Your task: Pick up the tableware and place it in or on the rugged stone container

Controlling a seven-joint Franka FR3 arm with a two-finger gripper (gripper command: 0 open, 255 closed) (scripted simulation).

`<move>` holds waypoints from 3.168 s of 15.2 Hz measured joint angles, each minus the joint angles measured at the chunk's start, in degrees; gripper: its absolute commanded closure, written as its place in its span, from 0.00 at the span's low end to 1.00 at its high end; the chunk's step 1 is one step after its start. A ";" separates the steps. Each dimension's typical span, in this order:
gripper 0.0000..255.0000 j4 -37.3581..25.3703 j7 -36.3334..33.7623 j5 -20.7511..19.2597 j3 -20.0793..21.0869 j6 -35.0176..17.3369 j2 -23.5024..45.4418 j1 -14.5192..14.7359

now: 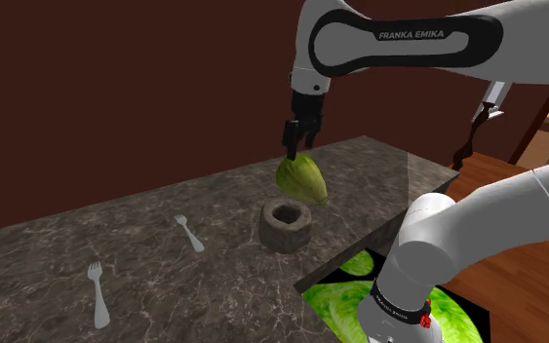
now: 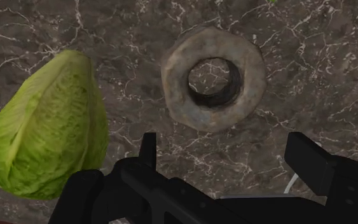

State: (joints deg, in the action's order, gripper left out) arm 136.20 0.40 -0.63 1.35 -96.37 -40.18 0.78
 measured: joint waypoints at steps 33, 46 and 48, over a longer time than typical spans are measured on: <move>0.00 -28.04 -34.58 0.97 14.11 -23.52 59.10 6.59; 1.00 -26.58 -34.77 0.67 14.01 -26.13 60.27 6.78; 1.00 -26.57 -34.77 0.67 14.02 -26.14 60.27 6.78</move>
State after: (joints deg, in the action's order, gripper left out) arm 109.62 -34.37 0.04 15.37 -122.51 20.09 7.56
